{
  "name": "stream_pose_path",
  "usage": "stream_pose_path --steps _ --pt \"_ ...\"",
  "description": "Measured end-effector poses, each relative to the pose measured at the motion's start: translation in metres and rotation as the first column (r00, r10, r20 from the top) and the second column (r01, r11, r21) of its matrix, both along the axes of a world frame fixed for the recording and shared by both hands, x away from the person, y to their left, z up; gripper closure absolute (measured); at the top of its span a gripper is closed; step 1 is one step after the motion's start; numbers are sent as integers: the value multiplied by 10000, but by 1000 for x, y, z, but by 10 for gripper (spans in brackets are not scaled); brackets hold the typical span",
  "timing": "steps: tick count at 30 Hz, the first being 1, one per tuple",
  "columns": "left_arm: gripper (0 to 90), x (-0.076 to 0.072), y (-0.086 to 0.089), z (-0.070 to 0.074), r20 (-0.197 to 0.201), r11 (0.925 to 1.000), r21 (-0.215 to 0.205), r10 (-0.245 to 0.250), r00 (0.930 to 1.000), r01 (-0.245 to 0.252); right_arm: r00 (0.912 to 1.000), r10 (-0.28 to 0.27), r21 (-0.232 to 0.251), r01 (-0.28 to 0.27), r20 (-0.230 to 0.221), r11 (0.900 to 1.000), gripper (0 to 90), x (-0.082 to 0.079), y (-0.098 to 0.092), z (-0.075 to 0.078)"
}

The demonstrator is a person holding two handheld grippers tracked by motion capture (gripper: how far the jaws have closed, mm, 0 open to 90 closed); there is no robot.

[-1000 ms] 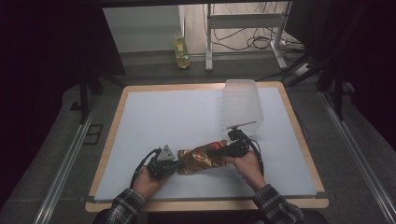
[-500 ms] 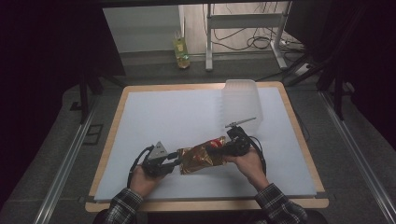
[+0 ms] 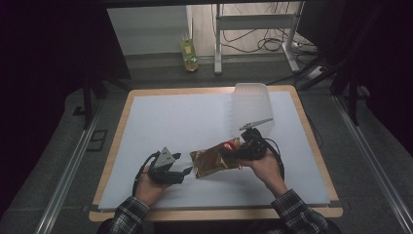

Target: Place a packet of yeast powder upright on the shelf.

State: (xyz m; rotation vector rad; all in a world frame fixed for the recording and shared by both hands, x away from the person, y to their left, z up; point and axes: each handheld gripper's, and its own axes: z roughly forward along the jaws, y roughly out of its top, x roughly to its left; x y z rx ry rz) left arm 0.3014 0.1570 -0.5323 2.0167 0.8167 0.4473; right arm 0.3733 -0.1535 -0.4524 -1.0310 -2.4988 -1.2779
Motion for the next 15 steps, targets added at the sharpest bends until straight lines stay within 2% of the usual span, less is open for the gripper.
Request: stream_pose_path --steps 6,15 --pt "203 0 2 1 35 9998 -177 75 10000 -75 9996 39 -95 -36 286 9999 726 0 -4 7" --pt "137 0 -1 0 103 9999 148 -30 9999 28 9967 197 -337 -171 790 9993 726 1 -7 22"
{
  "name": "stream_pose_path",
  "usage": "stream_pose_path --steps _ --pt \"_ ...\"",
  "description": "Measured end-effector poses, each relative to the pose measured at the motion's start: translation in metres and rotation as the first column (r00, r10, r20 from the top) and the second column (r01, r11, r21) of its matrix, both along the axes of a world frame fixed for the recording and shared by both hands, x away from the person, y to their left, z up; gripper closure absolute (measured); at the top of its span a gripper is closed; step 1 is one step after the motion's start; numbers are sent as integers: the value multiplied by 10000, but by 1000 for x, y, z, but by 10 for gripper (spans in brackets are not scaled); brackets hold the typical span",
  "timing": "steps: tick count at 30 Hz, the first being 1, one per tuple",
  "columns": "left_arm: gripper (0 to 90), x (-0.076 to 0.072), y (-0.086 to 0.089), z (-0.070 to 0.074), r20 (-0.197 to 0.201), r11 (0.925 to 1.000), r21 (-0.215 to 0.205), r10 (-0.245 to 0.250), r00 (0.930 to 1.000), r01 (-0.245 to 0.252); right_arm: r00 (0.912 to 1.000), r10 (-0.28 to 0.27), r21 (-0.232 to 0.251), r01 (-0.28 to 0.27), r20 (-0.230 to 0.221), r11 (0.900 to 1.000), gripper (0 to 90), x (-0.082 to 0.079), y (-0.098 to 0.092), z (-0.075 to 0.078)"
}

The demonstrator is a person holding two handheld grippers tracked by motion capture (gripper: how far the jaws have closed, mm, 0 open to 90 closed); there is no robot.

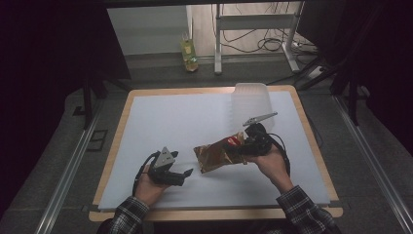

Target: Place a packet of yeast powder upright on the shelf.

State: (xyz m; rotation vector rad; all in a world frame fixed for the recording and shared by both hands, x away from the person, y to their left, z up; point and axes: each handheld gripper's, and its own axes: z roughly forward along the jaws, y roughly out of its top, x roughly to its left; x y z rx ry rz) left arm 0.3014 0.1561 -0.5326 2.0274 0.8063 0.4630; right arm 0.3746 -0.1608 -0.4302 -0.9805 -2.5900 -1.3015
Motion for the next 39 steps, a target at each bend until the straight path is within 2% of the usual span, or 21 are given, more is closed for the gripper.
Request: stream_pose_path --steps 3,9,15,21,27,31,34,39 --pt "125 0 -1 0 19 9999 46 -105 9999 105 9998 114 -160 -111 171 9998 727 1 -2 4" --pt "86 0 2 1 55 9995 -255 -169 9998 170 9963 441 -503 -405 740 9979 728 2 -4 15" --pt "75 0 2 0 128 9999 -34 -140 9998 140 9909 627 -971 -512 1192 9940 728 5 -7 27" --pt "76 0 1 0 232 9994 198 -272 9994 268 9790 909 -1370 -663 1823 9883 728 7 -11 44" --pt "74 0 1 0 262 9994 233 -267 9993 261 9612 1265 -1783 -836 2452 9804 729 9 -13 58" --pt "63 0 1 -1 270 9995 123 -286 9992 283 9515 1456 -2216 -855 2712 9714 729 12 -13 68" --pt "49 1 1 -1 269 9993 92 -366 9990 363 9481 1524 -2415 -843 2791 9667 729 14 -13 76" --pt "37 0 -1 -2 412 9979 365 -548 9976 533 9390 1608 -2680 -777 3041 9603 730 17 -15 87"
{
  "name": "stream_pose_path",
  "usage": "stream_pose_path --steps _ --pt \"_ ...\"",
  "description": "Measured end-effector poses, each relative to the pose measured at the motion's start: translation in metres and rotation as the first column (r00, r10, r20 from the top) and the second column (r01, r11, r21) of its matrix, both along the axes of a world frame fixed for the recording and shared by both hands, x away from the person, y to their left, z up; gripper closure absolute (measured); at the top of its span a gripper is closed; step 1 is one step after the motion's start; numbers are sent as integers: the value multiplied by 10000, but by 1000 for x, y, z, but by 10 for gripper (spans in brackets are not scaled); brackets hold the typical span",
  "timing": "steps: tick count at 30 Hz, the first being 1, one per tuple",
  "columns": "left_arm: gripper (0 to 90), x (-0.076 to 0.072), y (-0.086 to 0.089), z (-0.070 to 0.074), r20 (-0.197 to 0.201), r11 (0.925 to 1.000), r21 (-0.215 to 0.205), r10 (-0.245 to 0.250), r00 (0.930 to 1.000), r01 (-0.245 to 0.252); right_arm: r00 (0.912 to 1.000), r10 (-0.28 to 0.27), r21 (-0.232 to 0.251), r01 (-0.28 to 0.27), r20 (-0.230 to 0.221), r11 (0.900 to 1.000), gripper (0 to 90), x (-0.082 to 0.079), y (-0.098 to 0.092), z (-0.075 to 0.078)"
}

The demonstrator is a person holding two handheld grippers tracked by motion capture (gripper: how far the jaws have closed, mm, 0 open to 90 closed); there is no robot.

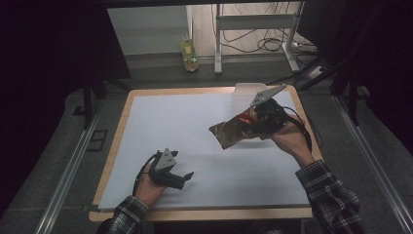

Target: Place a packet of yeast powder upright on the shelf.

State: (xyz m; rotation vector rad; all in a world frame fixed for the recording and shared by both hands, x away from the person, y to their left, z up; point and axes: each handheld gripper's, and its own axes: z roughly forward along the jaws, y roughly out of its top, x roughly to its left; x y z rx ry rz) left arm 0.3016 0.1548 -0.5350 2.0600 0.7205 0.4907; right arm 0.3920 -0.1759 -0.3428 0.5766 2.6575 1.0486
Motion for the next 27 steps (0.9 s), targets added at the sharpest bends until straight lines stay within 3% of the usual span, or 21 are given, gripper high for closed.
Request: stream_pose_path --steps 3,8,12,27 --pt "22 0 1 0 108 9999 17 144 9998 -144 9997 51 -106 -49 221 9999 730 2 -1 8" --pt "1 1 6 3 165 9972 -423 619 9979 -611 9991 76 37 -77 428 10000 730 9 -6 18" --pt "1 2 11 4 115 9938 -775 809 9967 -798 9976 -69 -163 80 691 9998 730 17 -9 25" --pt "2 2 12 5 139 9945 -592 873 9961 -863 9864 -12 -1165 206 1641 9930 730 47 -20 53"
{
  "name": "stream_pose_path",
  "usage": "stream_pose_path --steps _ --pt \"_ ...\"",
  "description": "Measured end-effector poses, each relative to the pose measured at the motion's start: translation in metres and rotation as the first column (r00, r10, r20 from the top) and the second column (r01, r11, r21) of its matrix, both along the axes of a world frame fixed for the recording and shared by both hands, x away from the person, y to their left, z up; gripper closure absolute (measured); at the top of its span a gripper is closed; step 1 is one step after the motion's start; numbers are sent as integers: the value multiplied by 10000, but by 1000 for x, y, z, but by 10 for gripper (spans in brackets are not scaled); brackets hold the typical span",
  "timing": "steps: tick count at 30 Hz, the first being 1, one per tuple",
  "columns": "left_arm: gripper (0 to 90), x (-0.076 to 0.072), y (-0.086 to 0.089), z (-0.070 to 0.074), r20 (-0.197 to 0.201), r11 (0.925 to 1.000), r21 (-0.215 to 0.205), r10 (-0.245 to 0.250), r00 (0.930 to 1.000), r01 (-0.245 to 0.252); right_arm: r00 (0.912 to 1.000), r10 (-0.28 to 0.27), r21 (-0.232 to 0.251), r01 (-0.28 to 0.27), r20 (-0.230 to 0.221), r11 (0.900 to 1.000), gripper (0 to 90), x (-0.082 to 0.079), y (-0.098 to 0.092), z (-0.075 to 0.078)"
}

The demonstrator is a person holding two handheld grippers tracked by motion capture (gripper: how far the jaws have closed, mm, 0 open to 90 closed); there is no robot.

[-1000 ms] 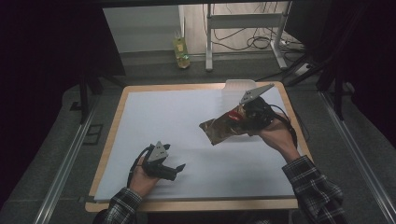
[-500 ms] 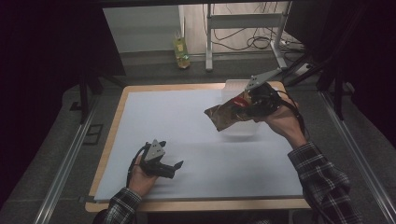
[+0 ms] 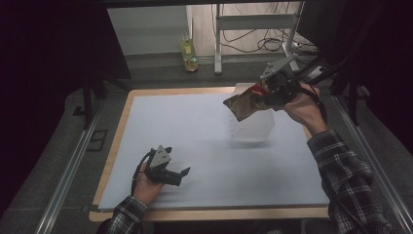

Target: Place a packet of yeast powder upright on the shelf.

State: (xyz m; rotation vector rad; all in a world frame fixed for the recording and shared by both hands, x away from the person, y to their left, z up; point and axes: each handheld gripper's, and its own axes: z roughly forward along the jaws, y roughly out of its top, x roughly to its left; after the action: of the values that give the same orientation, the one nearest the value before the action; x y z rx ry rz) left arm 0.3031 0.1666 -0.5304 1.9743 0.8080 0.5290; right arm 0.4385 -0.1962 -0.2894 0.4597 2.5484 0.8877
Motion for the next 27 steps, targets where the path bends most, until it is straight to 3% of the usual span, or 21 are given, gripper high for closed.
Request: stream_pose_path --steps 14,19,27 --pt "4 0 1 -1 63 10000 46 74 10000 -75 9986 143 -1390 -70 518 9903 731 34 -11 -4" --pt "4 1 1 -1 56 9999 103 83 9999 -84 9972 288 -1866 -154 691 9823 730 45 -12 -10" --pt "5 1 3 -2 6 9998 94 165 9999 -165 9952 786 -2530 -613 585 9655 730 64 -11 -25"
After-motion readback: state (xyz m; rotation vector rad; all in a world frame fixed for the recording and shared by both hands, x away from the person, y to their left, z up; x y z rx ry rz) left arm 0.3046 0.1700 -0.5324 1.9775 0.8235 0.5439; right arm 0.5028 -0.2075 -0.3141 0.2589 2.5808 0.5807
